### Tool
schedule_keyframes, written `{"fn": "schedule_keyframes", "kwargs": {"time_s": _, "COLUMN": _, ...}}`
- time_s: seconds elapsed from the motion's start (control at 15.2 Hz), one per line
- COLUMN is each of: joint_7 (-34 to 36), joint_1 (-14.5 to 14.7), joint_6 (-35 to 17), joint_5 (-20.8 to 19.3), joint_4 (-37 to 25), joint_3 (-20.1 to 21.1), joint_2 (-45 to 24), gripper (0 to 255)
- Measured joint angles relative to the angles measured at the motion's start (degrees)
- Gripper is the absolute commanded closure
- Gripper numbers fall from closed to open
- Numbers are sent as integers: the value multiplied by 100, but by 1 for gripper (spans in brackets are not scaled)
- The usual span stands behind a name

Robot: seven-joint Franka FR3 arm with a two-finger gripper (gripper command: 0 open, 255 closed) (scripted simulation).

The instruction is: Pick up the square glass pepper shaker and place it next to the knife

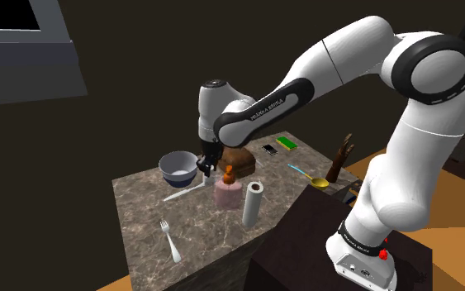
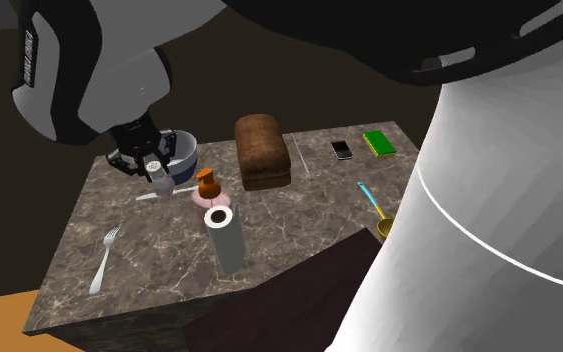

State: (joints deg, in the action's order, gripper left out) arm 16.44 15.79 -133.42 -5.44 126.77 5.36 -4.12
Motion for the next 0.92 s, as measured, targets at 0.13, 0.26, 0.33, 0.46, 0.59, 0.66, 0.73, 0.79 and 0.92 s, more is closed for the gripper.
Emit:
{"fn": "schedule_keyframes", "kwargs": {"time_s": 0.13, "joint_7": 181, "joint_1": 91, "joint_6": 44, "joint_5": -39, "joint_4": -227, "joint_3": 70, "joint_2": -198, "gripper": 255}}
{"fn": "schedule_keyframes", "kwargs": {"time_s": 0.26, "joint_7": 235, "joint_1": 109, "joint_6": -49, "joint_5": -66, "joint_4": -236, "joint_3": 77, "joint_2": -305, "gripper": 255}}
{"fn": "schedule_keyframes", "kwargs": {"time_s": 0.33, "joint_7": 261, "joint_1": 117, "joint_6": -118, "joint_5": -81, "joint_4": -212, "joint_3": 80, "joint_2": -353, "gripper": 255}}
{"fn": "schedule_keyframes", "kwargs": {"time_s": 0.46, "joint_7": 286, "joint_1": 118, "joint_6": -265, "joint_5": -112, "joint_4": -169, "joint_3": 71, "joint_2": -460, "gripper": 255}}
{"fn": "schedule_keyframes", "kwargs": {"time_s": 0.59, "joint_7": 324, "joint_1": 127, "joint_6": -397, "joint_5": -142, "joint_4": -127, "joint_3": 68, "joint_2": -553, "gripper": 255}}
{"fn": "schedule_keyframes", "kwargs": {"time_s": 0.66, "joint_7": 341, "joint_1": 130, "joint_6": -473, "joint_5": -160, "joint_4": -112, "joint_3": 64, "joint_2": -615, "gripper": 255}}
{"fn": "schedule_keyframes", "kwargs": {"time_s": 0.73, "joint_7": 357, "joint_1": 133, "joint_6": -545, "joint_5": -178, "joint_4": -92, "joint_3": 60, "joint_2": -667, "gripper": 255}}
{"fn": "schedule_keyframes", "kwargs": {"time_s": 0.79, "joint_7": 368, "joint_1": 134, "joint_6": -600, "joint_5": -192, "joint_4": -87, "joint_3": 55, "joint_2": -718, "gripper": 255}}
{"fn": "schedule_keyframes", "kwargs": {"time_s": 0.92, "joint_7": 402, "joint_1": 140, "joint_6": -748, "joint_5": -229, "joint_4": -56, "joint_3": 44, "joint_2": -836, "gripper": 255}}
